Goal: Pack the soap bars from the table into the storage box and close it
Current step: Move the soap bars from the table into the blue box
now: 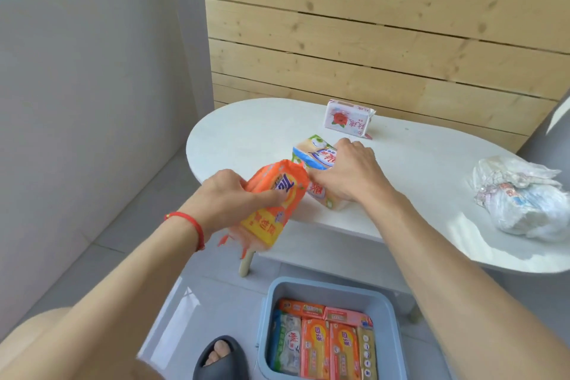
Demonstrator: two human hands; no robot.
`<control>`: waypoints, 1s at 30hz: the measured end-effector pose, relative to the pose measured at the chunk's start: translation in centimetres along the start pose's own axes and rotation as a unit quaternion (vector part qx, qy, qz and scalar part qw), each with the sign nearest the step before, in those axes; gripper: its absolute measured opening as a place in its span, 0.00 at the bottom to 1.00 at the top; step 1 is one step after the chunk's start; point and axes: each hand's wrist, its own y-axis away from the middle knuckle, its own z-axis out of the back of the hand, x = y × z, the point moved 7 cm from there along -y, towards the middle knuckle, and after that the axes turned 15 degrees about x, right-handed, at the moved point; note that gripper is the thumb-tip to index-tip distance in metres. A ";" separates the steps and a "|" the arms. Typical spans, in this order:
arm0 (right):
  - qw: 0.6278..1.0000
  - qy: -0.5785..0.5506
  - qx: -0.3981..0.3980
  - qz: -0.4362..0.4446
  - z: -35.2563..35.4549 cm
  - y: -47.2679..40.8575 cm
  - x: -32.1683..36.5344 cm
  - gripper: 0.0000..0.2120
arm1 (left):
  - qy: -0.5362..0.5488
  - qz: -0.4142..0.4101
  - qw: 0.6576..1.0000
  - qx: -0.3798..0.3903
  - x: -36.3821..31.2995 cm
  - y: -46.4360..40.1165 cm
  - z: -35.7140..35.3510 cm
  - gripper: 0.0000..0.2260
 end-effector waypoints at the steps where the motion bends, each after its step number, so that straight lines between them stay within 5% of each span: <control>1: 1.000 -0.012 0.006 -0.008 -0.1 1.3 -0.8 0.33 | 0.068 0.007 0.995 0.066 0.7 0.0 -1.3 0.27; 5: 0.997 -0.050 0.033 -0.040 -0.2 7.3 -4.0 0.34 | 0.176 -0.029 0.948 0.264 1.7 0.9 -6.8 0.27; 11: 0.977 -0.197 0.017 -0.081 -2.1 16.5 -10.2 0.31 | 0.142 0.048 0.905 0.398 6.0 0.6 -13.9 0.25; 16: 0.912 -0.349 0.092 -0.192 -11.3 18.3 -16.9 0.32 | 0.025 0.141 0.949 0.280 9.4 -3.3 -19.0 0.27; 20: 0.848 -0.441 0.124 -0.266 -18.8 17.7 -20.7 0.29 | -0.138 0.132 0.966 0.176 10.7 -5.9 -22.3 0.36; 27: 0.852 -0.419 0.094 -0.297 -23.9 16.6 -22.2 0.24 | -0.318 0.038 0.941 0.110 12.1 -7.5 -26.8 0.35; 30: 0.860 -0.403 0.115 -0.290 -25.4 15.9 -21.9 0.24 | -0.355 0.035 0.930 0.089 12.6 -7.3 -27.7 0.25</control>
